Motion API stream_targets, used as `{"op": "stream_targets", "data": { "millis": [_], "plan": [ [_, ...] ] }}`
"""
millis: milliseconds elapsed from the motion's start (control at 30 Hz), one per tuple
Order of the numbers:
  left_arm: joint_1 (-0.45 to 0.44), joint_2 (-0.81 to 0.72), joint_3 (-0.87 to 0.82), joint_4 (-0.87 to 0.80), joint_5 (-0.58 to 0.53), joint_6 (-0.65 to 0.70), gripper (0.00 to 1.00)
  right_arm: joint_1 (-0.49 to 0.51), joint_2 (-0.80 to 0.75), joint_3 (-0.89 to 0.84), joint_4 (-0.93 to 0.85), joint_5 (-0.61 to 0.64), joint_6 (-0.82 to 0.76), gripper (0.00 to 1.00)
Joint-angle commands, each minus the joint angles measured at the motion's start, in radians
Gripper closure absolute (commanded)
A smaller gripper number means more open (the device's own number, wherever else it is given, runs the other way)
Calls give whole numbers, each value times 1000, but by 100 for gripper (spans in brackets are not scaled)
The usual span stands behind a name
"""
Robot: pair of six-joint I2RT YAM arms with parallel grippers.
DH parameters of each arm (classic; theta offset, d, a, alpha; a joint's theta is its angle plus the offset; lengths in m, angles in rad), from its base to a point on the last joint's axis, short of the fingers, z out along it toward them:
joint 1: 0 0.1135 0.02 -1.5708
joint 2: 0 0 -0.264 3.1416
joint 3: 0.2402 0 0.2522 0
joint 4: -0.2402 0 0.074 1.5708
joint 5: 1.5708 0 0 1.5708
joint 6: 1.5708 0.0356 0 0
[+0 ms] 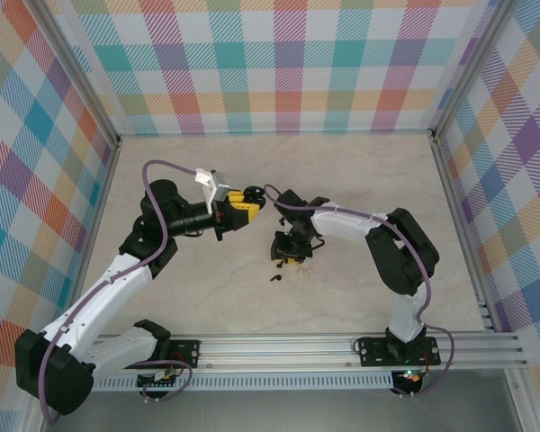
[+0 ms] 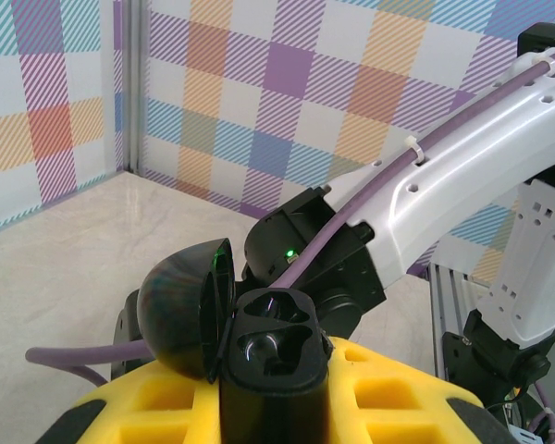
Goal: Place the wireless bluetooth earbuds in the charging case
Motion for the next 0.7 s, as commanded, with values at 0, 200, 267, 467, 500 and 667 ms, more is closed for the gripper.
{"op": "stream_targets", "data": {
  "millis": [0,200,267,467,500,667],
  "plan": [
    [7,-22,-11,6,-2,10,84,11,22,34,-47,22,30,63],
    [7,-19,-14,10,0,10,84,17,44,40,-59,44,30,65],
    [7,-20,-12,11,-1,10,84,21,53,43,-63,46,27,65],
    [7,-19,-13,11,-3,10,84,22,69,43,-64,56,20,71],
    [8,-20,-14,10,-2,10,84,22,67,43,-65,59,19,72],
    [7,-21,-14,8,-2,12,84,22,47,34,-73,79,12,81]
  ]
}}
